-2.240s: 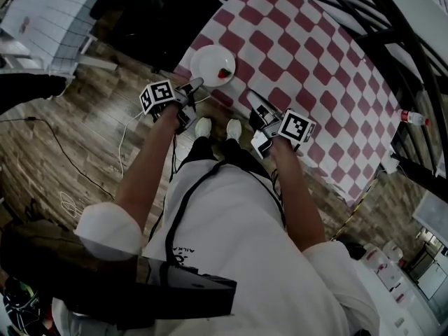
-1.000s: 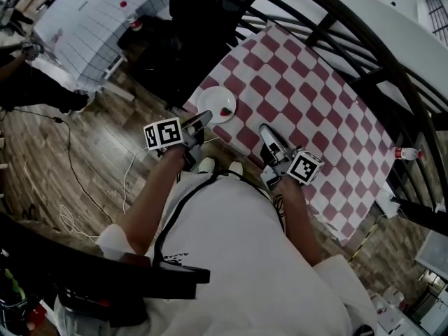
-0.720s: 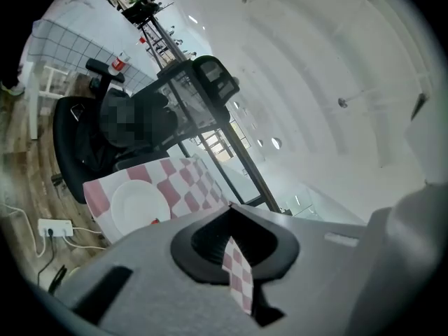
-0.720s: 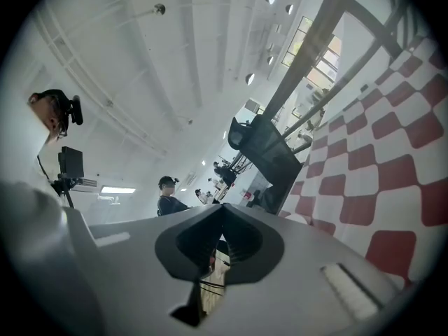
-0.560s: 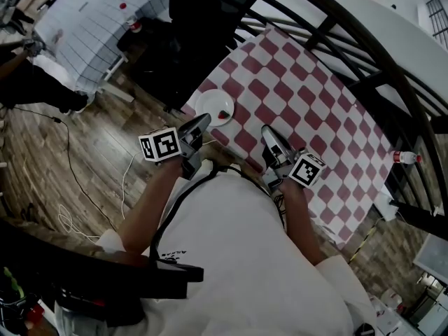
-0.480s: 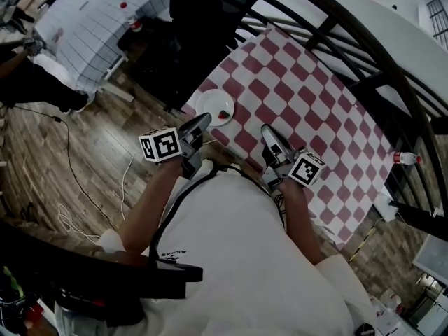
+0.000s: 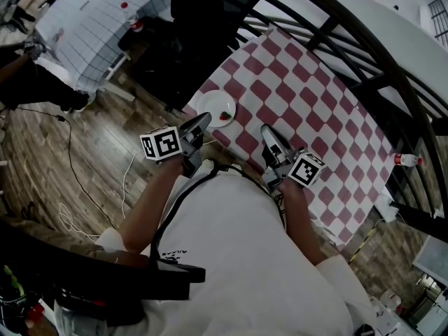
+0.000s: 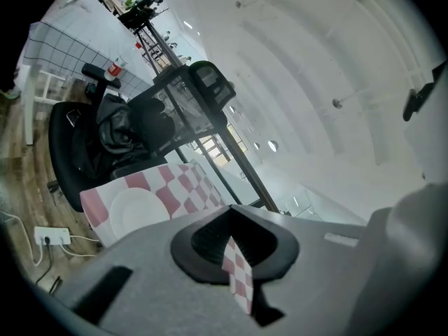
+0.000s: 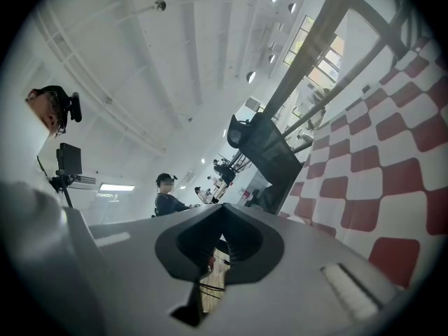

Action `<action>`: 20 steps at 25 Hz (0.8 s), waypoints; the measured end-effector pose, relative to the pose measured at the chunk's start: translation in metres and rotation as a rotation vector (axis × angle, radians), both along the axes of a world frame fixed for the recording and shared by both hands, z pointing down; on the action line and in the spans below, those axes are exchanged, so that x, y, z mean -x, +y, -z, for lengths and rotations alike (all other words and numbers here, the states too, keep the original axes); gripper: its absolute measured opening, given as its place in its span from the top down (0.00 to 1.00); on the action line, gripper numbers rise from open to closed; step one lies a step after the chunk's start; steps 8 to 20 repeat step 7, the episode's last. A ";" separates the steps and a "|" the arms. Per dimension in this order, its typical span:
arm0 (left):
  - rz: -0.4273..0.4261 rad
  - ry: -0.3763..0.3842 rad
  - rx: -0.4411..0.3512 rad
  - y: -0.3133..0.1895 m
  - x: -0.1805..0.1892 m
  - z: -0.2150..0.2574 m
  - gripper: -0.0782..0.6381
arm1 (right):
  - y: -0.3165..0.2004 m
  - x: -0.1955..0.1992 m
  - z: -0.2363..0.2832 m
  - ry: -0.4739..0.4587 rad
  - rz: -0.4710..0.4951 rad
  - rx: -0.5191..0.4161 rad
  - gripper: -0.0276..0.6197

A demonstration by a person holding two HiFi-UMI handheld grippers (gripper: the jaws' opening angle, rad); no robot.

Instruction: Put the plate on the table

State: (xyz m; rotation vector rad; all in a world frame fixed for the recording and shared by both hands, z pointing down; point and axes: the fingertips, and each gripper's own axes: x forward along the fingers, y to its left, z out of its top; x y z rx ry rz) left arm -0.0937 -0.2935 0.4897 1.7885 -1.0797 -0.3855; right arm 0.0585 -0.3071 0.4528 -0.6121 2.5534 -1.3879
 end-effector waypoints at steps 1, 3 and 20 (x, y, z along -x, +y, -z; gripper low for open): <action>-0.001 -0.001 0.004 -0.001 0.000 -0.001 0.88 | -0.001 0.000 0.000 0.002 0.000 0.000 0.95; -0.008 -0.005 0.009 -0.003 0.000 -0.003 0.88 | -0.002 -0.001 -0.002 0.007 -0.001 0.002 0.95; -0.040 -0.016 0.013 -0.008 -0.002 -0.006 0.88 | -0.007 0.000 -0.006 0.013 -0.007 0.006 0.95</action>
